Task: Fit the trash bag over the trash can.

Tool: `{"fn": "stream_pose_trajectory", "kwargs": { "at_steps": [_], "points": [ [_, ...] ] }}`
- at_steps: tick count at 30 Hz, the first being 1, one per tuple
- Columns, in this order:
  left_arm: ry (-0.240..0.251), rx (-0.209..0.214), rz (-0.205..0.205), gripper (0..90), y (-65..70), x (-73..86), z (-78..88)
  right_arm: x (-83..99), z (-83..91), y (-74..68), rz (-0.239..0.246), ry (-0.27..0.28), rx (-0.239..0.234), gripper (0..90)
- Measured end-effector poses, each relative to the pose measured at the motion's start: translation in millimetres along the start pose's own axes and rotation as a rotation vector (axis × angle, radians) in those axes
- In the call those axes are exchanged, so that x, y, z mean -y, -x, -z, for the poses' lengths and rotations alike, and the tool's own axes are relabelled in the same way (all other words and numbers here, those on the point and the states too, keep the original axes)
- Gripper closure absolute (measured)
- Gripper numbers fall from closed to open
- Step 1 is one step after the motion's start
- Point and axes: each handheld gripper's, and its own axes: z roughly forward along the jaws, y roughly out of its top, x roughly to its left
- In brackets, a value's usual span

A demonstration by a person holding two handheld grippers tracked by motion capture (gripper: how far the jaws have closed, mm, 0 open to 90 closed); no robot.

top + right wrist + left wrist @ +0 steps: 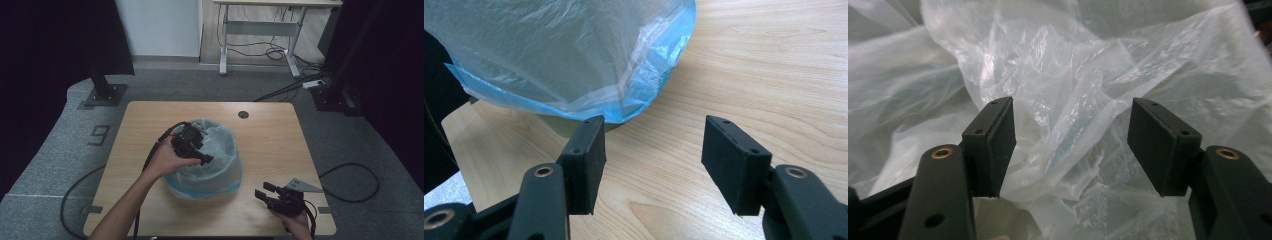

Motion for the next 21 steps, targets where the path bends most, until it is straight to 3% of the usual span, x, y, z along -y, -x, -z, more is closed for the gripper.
{"fn": "stream_pose_trajectory", "kwargs": {
  "at_steps": [10, 17, 21],
  "points": [
    [0.146, 0.002, -0.001, 31.0, 0.9, 24.7, 31.6, -0.2, -1.1, -0.8, 0.01, -0.007, 0.009, 41.8],
    [0.207, 0.006, 0.003, 30.3, 4.1, 47.8, 41.2, -0.6, -4.3, -0.2, 0.011, -0.014, 0.009, 41.7],
    [0.235, -0.011, 0.005, 30.3, 6.4, 60.7, 49.1, -0.8, -6.4, 0.2, 0.009, -0.018, 0.007, 41.7]
  ]
}}
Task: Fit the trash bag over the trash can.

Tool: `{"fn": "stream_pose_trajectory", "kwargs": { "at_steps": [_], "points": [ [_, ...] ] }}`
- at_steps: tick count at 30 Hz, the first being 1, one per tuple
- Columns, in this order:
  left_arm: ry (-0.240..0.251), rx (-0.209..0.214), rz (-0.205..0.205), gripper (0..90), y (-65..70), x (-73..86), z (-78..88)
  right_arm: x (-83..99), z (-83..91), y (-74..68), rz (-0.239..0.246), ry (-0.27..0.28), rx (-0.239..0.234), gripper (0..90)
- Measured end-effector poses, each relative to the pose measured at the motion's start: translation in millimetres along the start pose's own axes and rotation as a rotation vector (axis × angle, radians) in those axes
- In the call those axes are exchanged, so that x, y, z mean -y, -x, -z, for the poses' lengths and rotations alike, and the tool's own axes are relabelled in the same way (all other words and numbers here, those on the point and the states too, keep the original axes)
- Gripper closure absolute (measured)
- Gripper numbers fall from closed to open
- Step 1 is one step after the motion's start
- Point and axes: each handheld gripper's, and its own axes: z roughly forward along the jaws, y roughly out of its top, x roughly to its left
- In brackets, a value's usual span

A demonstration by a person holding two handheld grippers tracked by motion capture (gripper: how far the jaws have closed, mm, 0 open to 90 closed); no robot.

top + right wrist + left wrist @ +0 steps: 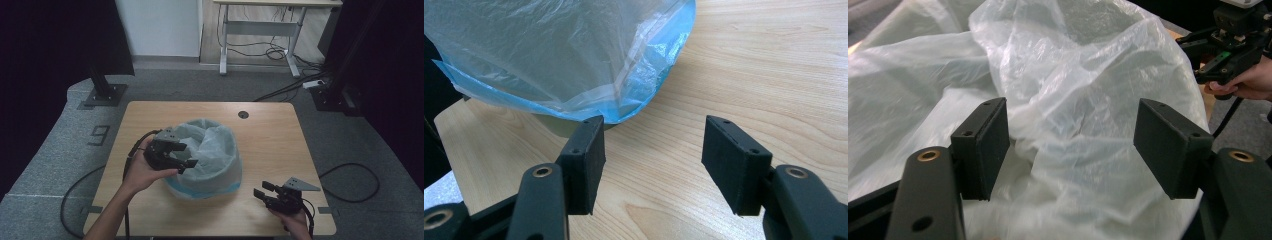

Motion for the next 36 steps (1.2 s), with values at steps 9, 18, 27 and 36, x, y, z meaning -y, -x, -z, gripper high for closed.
{"fn": "stream_pose_trajectory", "kwargs": {
  "at_steps": [9, 18, 27, 36],
  "points": [
    [0.088, -0.014, 0.057, 30.1, 3.5, 31.3, 21.7, -1.8, -6.0, -0.2, 0.019, -0.012, -0.002, 41.6],
    [0.149, -0.05, 0.079, 30.1, 6.7, 57.1, 40.7, -0.3, -3.0, 3.8, 0.011, -0.01, 0.005, 41.5],
    [0.143, -0.052, 0.073, 29.8, 11.3, 75.5, 51.2, 0.8, -2.6, 6.5, 0.003, -0.016, 0.007, 41.4],
    [0.134, -0.063, 0.096, 29.8, 12.6, 103.6, 57.5, 2.0, -3.9, 6.8, 0.004, -0.026, 0.001, 40.9]
  ]
}}
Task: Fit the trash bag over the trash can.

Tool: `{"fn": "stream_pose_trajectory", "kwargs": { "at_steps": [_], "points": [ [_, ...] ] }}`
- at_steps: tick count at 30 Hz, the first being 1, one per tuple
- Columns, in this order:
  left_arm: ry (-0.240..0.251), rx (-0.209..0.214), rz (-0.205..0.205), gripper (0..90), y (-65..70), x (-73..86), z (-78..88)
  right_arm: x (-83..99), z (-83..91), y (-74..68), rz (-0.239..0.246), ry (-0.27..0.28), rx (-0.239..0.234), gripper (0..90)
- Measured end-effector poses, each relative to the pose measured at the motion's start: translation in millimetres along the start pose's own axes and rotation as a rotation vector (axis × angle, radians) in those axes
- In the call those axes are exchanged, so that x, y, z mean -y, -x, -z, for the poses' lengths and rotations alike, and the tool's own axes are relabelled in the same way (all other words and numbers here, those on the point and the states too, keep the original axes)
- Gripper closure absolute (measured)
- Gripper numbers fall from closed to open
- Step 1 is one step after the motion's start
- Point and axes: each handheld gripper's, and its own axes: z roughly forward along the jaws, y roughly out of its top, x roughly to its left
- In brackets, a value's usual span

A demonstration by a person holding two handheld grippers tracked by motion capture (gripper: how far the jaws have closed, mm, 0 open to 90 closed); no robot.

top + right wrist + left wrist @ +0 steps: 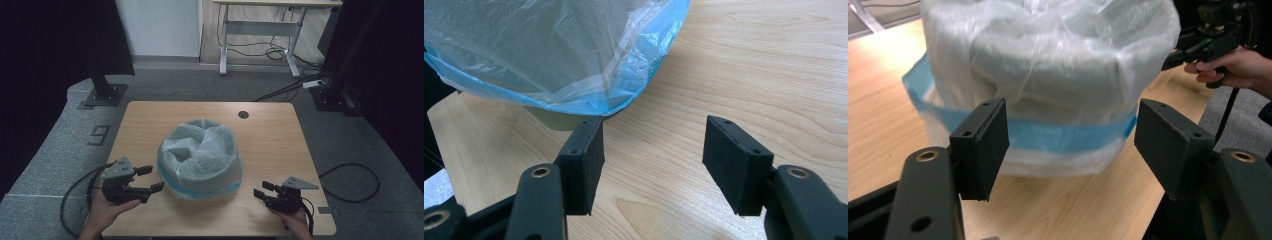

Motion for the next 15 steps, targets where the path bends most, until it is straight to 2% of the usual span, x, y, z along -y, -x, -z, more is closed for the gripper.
{"fn": "stream_pose_trajectory", "kwargs": {
  "at_steps": [3, 7, 15],
  "points": [
    [-0.021, -0.012, 0.008, 29.7, -2.4, 9.0, 0.0, 0.8, -0.1, 0.9, -0.002, -0.003, 0.0, 40.9],
    [-0.027, -0.017, 0.04, 29.7, -10.6, 20.9, 0.7, 1.4, -1.0, 1.6, -0.006, -0.004, 0.003, 40.9],
    [-0.031, -0.027, 0.081, 29.3, -21.9, 31.7, -3.1, 3.9, -0.4, 1.6, 0.0, -0.013, 0.017, 40.9]
  ]
}}
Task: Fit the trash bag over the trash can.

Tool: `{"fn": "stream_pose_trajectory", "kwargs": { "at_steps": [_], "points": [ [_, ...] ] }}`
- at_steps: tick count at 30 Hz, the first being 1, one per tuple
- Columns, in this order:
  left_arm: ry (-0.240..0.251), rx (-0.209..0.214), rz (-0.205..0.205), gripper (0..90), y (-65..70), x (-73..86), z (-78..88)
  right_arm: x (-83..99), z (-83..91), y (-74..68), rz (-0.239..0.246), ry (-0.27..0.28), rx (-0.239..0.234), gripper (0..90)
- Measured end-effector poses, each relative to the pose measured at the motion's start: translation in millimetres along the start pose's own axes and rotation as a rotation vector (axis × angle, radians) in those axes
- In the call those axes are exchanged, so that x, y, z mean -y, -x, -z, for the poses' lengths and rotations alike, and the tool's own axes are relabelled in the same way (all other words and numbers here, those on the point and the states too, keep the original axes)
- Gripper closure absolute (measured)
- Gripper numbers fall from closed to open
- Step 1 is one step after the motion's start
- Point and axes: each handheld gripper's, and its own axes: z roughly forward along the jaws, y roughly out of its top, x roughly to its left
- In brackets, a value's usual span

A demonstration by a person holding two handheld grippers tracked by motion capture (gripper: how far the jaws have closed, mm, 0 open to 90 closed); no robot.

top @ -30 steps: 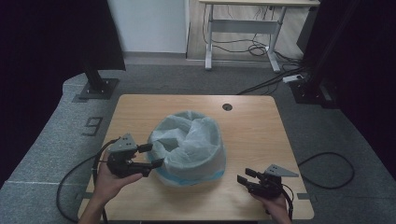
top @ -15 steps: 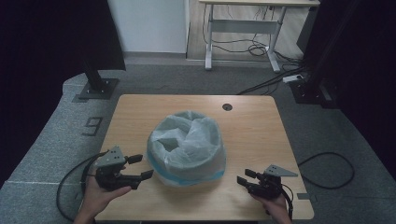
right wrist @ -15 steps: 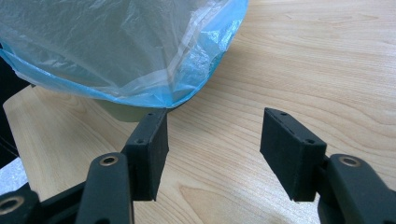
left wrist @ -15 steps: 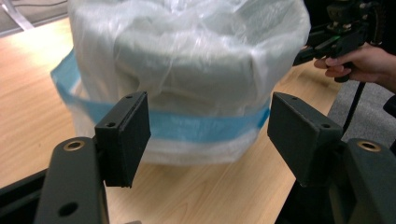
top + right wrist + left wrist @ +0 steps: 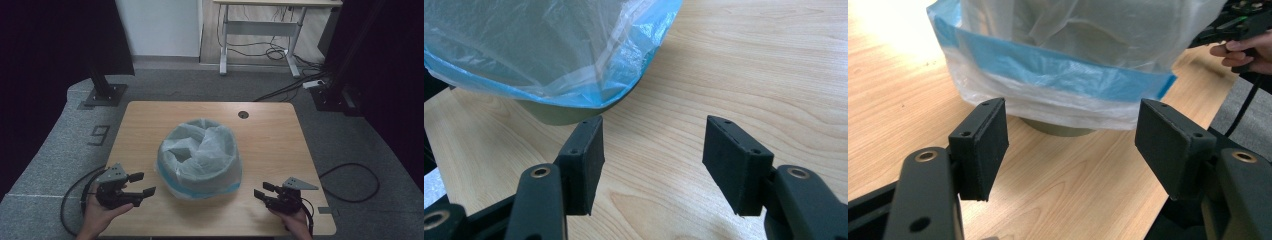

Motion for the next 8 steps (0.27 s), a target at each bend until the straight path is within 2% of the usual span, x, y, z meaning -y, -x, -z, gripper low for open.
{"fn": "stream_pose_trajectory", "kwargs": {
  "at_steps": [8],
  "points": [
    [0.0, 0.006, 0.014, 29.3, -4.9, 3.9, -3.3, 0.4, 3.2, 1.6, -0.009, 0.008, 0.01, 40.9]
  ]
}}
